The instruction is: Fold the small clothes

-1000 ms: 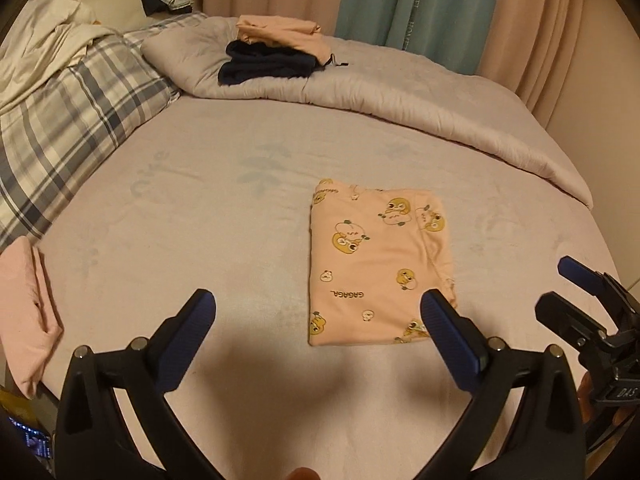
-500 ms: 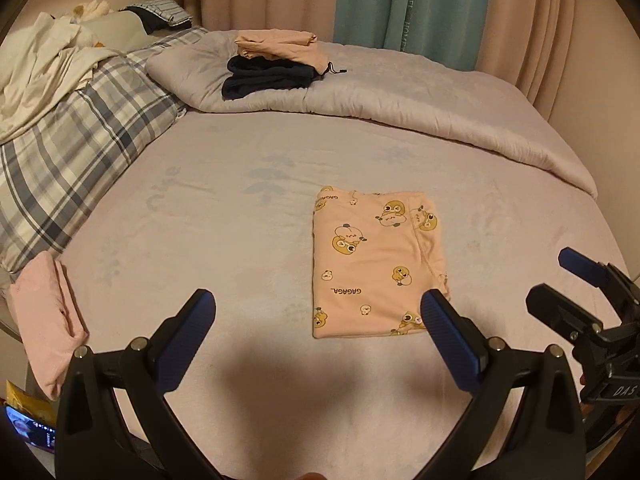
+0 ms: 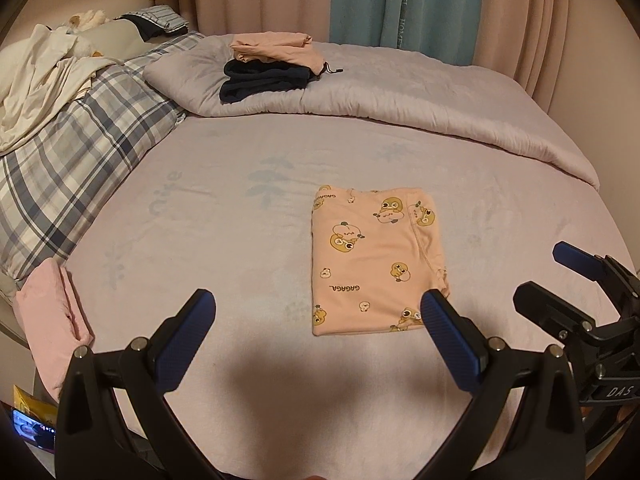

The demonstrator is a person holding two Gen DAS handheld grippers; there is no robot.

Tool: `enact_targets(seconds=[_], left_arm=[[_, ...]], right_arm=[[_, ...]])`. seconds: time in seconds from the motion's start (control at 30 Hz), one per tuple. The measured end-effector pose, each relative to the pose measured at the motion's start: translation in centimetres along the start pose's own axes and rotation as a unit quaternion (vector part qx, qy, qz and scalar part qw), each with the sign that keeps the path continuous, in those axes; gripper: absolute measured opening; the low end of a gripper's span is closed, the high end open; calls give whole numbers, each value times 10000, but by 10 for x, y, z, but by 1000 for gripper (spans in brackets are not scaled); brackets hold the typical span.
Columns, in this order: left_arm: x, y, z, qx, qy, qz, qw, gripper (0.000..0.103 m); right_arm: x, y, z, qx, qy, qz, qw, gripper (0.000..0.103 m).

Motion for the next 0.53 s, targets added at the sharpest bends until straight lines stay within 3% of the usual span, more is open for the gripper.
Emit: enact_targets(seconds=[0.53], left_arm=[[0,0,0,32,20,-78,10000,103]], right_arm=[[0,1,0,-23,-14,-22,10000,102]])
Point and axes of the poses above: each gripper's, at about its wrist camera, not at the fingertips, and x roughly the way its jaws point, y to its right, z to its underside, the point moved 4 cm from there along x, roughly the way its jaws point, and after that the axes turned 9 degrees about z, right-handed, at the moved point
